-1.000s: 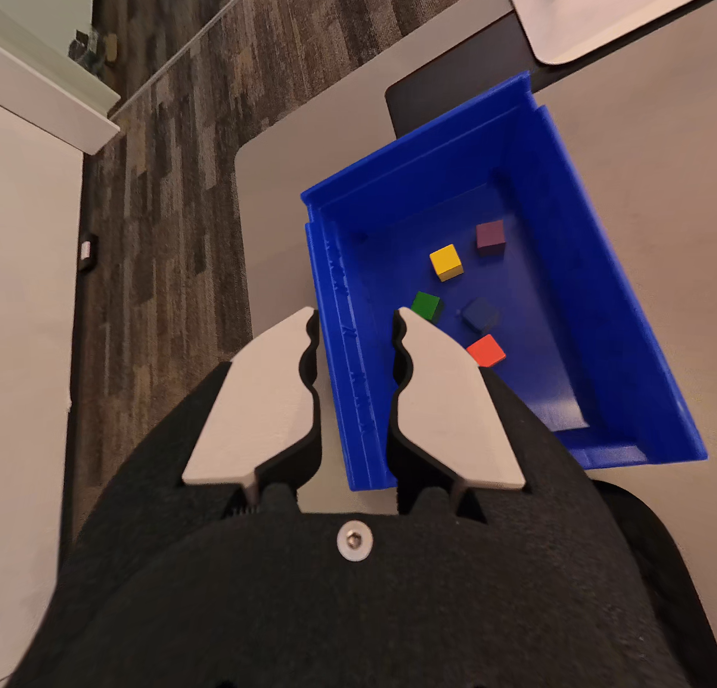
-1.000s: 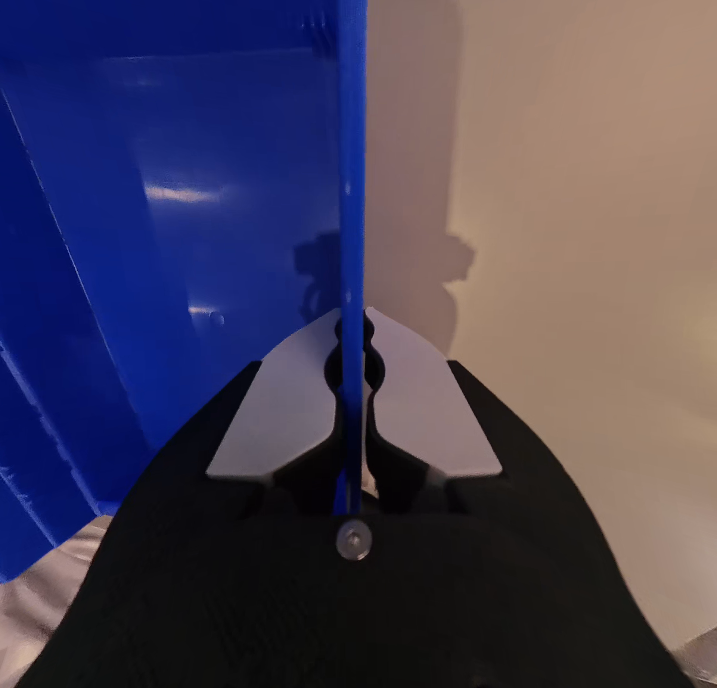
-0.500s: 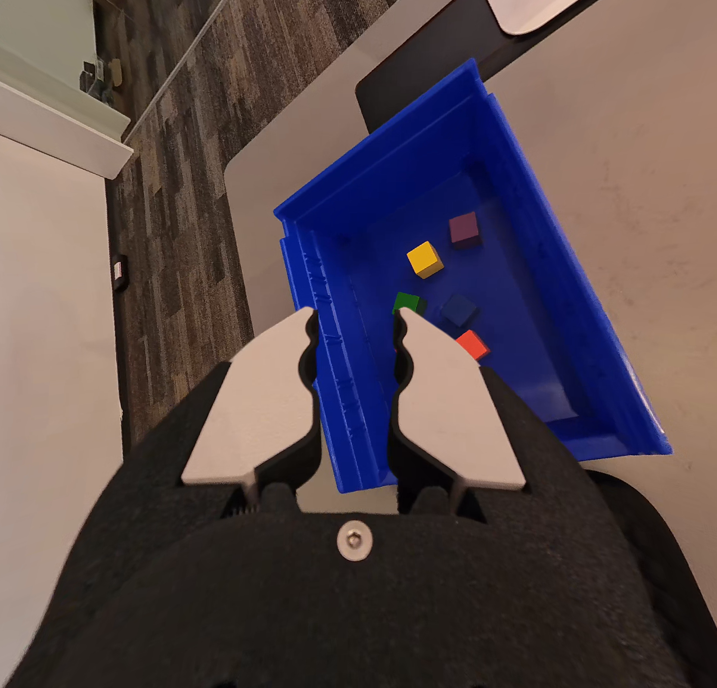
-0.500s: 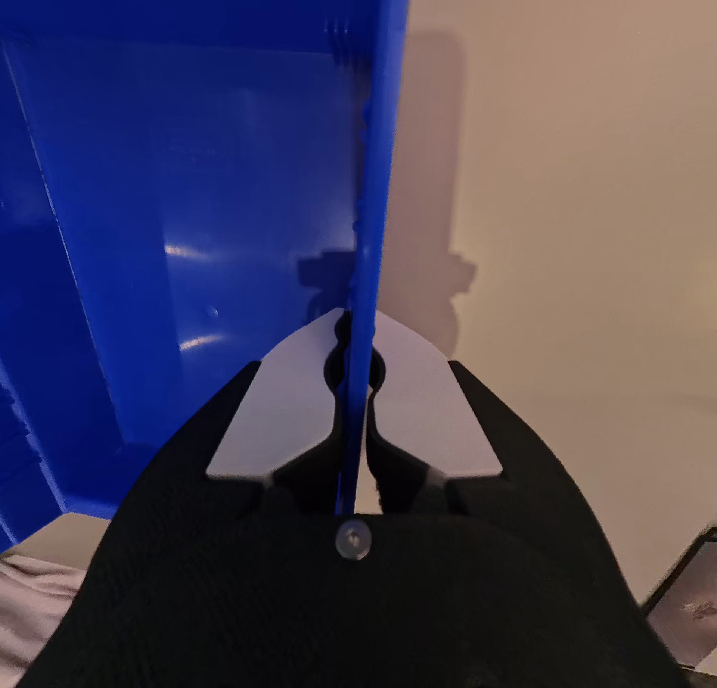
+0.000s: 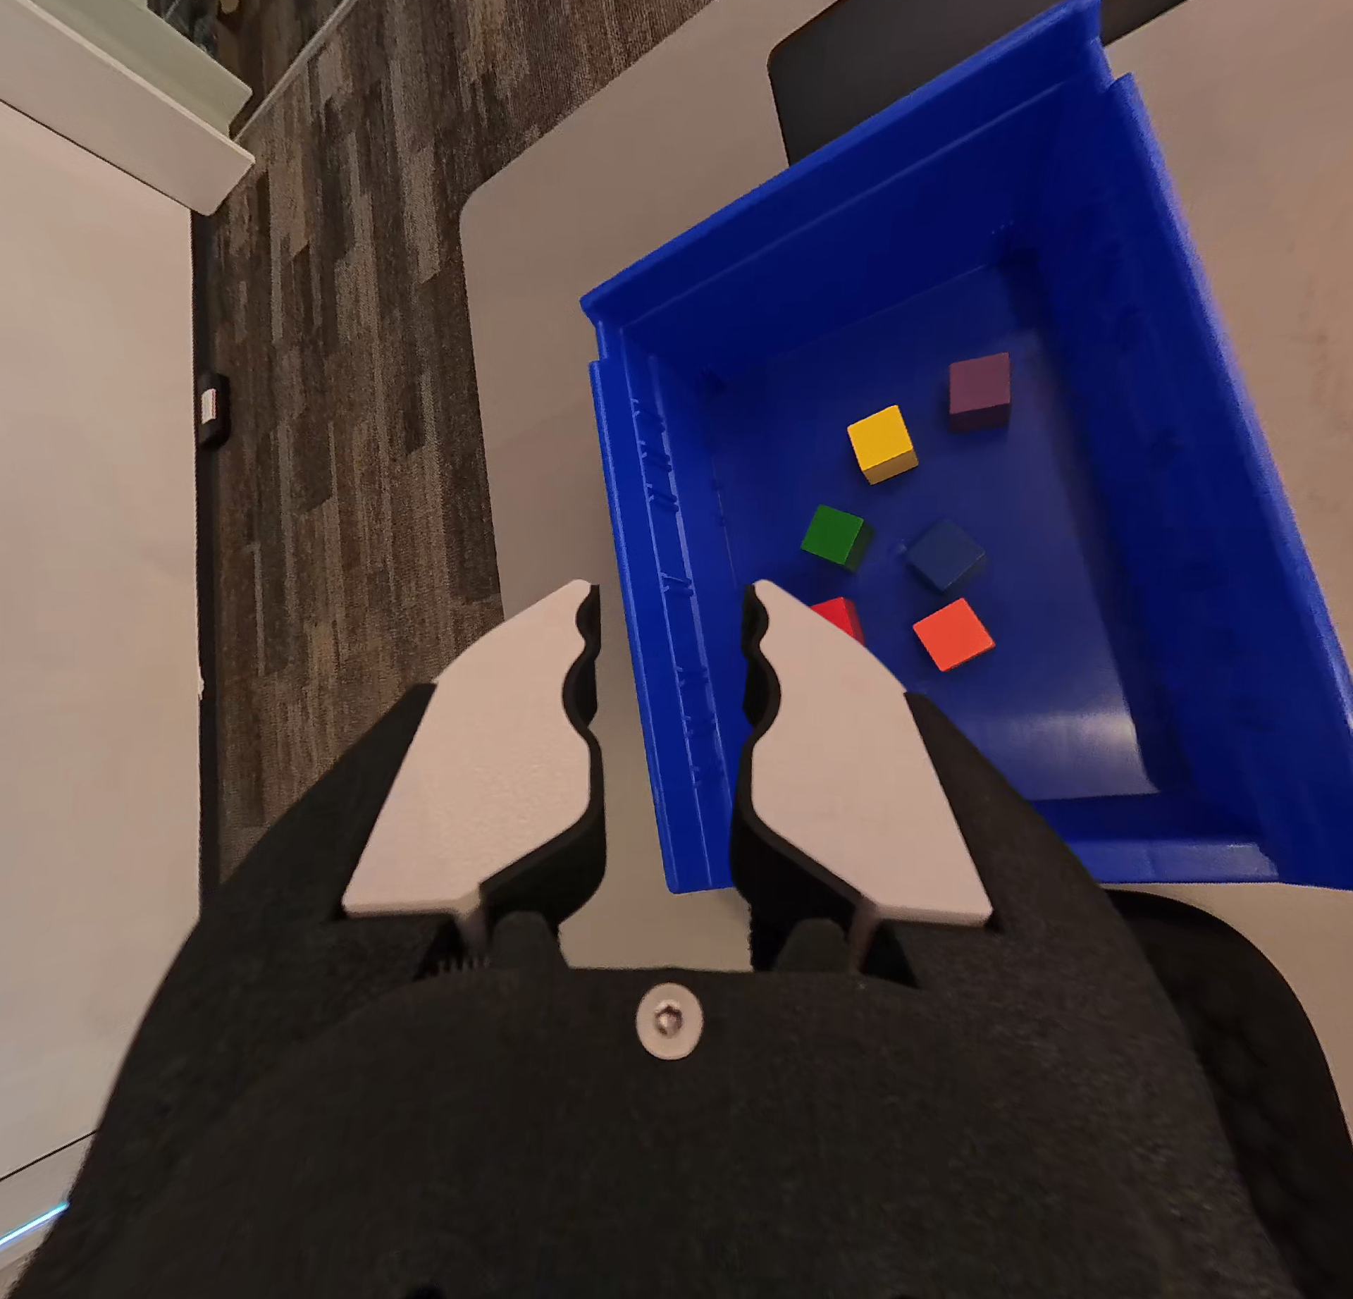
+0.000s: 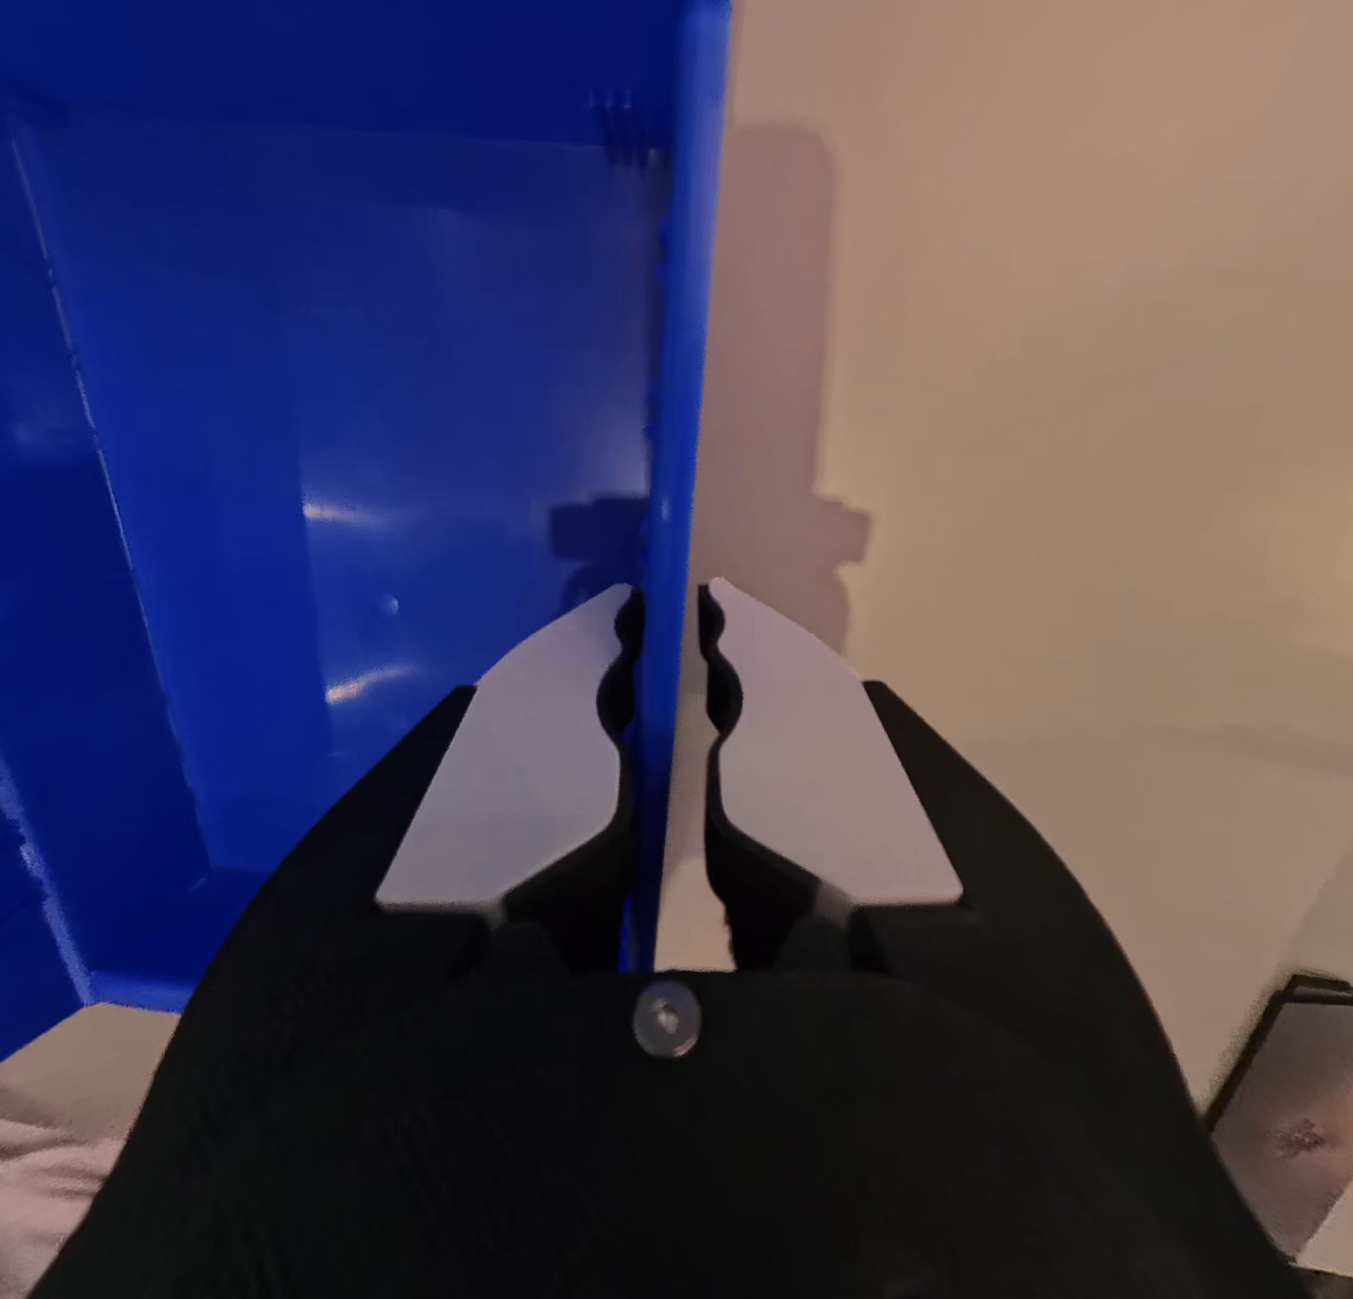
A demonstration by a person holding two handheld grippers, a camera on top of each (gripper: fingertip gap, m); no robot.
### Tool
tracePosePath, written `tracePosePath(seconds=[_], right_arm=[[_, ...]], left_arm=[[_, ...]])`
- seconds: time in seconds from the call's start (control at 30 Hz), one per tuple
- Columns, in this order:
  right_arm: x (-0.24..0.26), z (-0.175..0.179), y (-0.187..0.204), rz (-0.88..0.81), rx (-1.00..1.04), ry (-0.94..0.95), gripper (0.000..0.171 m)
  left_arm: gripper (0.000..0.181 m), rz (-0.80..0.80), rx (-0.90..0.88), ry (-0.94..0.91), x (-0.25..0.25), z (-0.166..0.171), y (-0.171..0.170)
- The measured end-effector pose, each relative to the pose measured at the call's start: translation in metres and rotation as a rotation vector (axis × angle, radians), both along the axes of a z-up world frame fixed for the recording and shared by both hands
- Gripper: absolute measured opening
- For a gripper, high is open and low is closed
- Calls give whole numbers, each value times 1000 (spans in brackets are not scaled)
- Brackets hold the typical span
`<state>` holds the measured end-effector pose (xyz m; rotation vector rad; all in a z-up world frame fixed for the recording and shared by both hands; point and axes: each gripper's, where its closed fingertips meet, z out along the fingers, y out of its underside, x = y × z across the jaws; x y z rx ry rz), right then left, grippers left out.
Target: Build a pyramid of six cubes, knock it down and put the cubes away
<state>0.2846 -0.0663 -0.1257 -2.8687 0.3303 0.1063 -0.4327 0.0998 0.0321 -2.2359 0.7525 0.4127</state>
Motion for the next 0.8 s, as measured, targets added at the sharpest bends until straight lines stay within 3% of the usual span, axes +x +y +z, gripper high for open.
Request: tracePosePath(seconds=[0.17, 0.27, 0.4, 0.43, 0.5, 0.53, 0.7, 0.73, 0.8], right_arm=[[10, 48, 9, 10, 177, -174, 18], [4, 123, 21, 28, 454, -353, 19], [-41, 240, 23, 80, 1035, -441, 32], [-57, 260, 19, 119, 1176, -441, 43], [-81, 287, 12, 180, 1415, -459, 64], [-91, 290, 12, 212, 1452, -425, 64], [-141, 282, 20, 377, 1444, -85, 70], [-150, 283, 20, 414, 1454, -73, 62], [-163, 289, 18, 488, 1503, -109, 30]], left_arm=[[35, -48, 74, -77, 9, 18, -2], [35, -130, 211, -233, 26, 52, -6], [48, -291, 329, -472, 49, 90, -26], [56, -345, 319, -504, 56, 89, -33], [58, -430, 280, -486, 65, 77, -39], [58, -441, 256, -445, 66, 68, -36], [52, -388, 137, -243, 63, 18, -5], [48, -387, 75, -215, 64, 3, -3], [49, -364, -146, -165, 61, -37, -12]])
